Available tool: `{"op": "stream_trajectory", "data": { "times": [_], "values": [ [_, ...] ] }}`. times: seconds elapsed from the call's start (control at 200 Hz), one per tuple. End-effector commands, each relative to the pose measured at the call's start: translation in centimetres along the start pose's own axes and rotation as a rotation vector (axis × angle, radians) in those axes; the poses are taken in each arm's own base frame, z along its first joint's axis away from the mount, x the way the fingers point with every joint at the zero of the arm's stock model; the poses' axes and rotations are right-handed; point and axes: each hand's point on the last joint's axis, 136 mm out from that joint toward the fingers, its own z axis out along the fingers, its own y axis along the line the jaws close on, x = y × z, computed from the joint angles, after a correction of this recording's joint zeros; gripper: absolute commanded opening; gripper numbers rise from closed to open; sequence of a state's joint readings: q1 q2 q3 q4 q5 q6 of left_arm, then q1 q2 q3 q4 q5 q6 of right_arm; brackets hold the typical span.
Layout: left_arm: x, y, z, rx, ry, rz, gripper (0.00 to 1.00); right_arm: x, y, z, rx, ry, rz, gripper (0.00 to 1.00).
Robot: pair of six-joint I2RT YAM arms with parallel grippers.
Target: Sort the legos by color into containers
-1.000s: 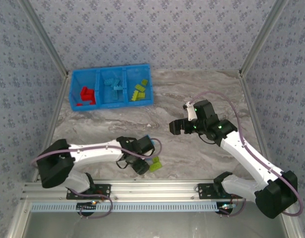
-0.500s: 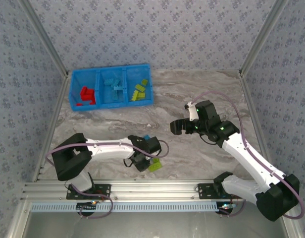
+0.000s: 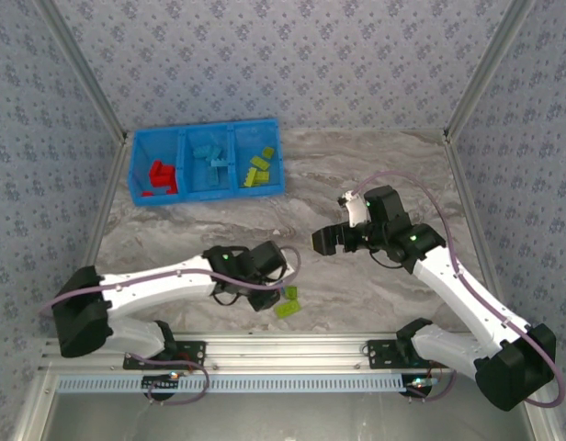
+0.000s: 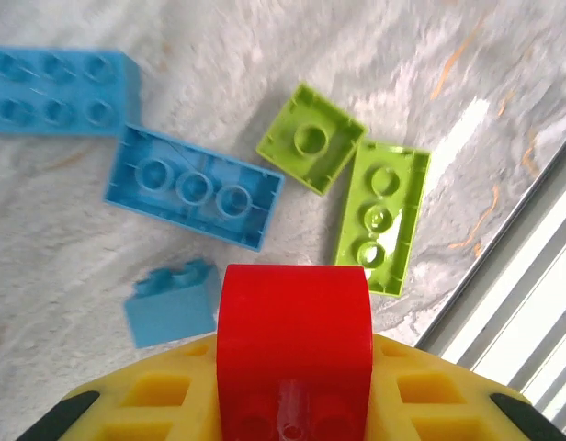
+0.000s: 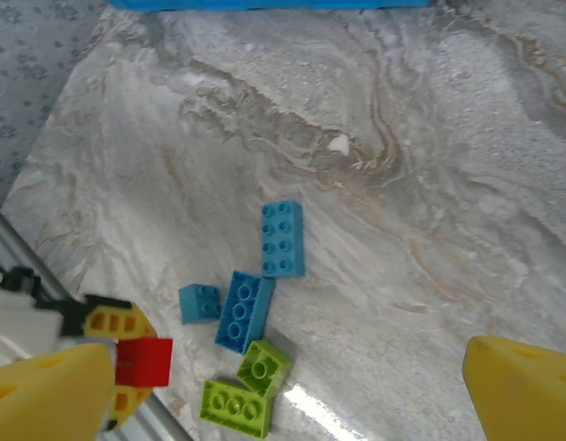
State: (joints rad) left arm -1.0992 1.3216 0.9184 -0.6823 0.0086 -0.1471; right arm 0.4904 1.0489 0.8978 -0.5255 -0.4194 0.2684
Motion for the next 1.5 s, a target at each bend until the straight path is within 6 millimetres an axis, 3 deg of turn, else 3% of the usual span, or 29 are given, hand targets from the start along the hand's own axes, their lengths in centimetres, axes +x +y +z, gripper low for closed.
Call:
{"op": "stream_trajectory", "data": {
  "times": [0.0, 0.095, 0.185, 0.285, 0.41, 0.535, 0.605, 0.815, 0.864, 0.989, 1.184, 1.189, 1.269, 1.349, 1.494],
  "values": [
    [-2.5, 2.1, -3.4, -0.009, -0.133, -0.102, 0.22, 0.0, 1.2, -0.6, -0.061, 0.003, -0.022, 1.00],
    [-5.6, 7.1, -6.9, -0.124, -0.325, -0.271, 0.21, -0.4, 1.5, -0.5, -0.074, -0.017, -0.021, 1.00],
    [-6.8, 14.1, -10.0, -0.273, -0.464, -0.515, 0.20, -0.8, 1.6, -0.4, -0.076, -0.032, -0.016, 1.00],
    [-5.0, 23.2, -12.6, -0.482, -0.509, -0.815, 0.20, -1.3, 1.6, -0.4, -0.071, -0.039, -0.013, 0.99],
    [-2.4, 32.6, -15.4, -0.711, -0.508, -1.032, 0.20, -1.4, 1.7, -0.9, -0.049, -0.046, -0.021, 0.99],
    [-0.9, 40.5, -16.3, -0.868, -0.446, -1.109, 0.21, -1.4, 1.6, -1.6, -0.029, -0.069, -0.023, 0.99],
    [0.0, 44.1, -15.8, -0.856, -0.417, -1.183, 0.21, -1.3, 1.6, -2.0, -0.024, -0.078, -0.021, 0.99],
    [0.0, 50.9, -12.8, -0.747, -0.348, -1.247, 0.30, -1.0, 1.7, -2.9, -0.012, -0.099, -0.015, 0.99],
    [0.6, 51.2, -11.6, -0.723, -0.279, -1.256, 0.34, -1.0, 1.7, -3.0, -0.012, -0.100, -0.013, 0.99],
    [0.2, 52.2, -12.1, -0.724, -0.284, -1.258, 0.41, -0.9, 1.7, -2.9, -0.011, -0.097, -0.005, 0.99],
    [-0.5, 51.0, -13.8, -0.702, -0.351, -1.264, 0.48, -1.0, 1.5, -2.6, -0.007, -0.103, 0.005, 0.99],
    [0.0, 50.7, -13.2, -0.695, -0.333, -1.269, 0.48, -1.0, 1.5, -2.6, -0.007, -0.103, 0.006, 0.99],
    [-0.8, 48.8, -13.9, -0.619, -0.412, -1.289, 0.47, -1.2, 1.3, -2.1, 0.000, -0.103, 0.012, 0.99],
    [-2.5, 46.4, -15.6, -0.539, -0.549, -1.286, 0.47, -1.4, 0.6, -1.5, 0.023, -0.097, 0.028, 0.99],
    [-4.9, 39.3, -19.7, -0.480, -0.696, -1.171, 0.47, -0.9, -0.7, 0.4, 0.073, -0.051, 0.073, 0.98]
  ]
}}
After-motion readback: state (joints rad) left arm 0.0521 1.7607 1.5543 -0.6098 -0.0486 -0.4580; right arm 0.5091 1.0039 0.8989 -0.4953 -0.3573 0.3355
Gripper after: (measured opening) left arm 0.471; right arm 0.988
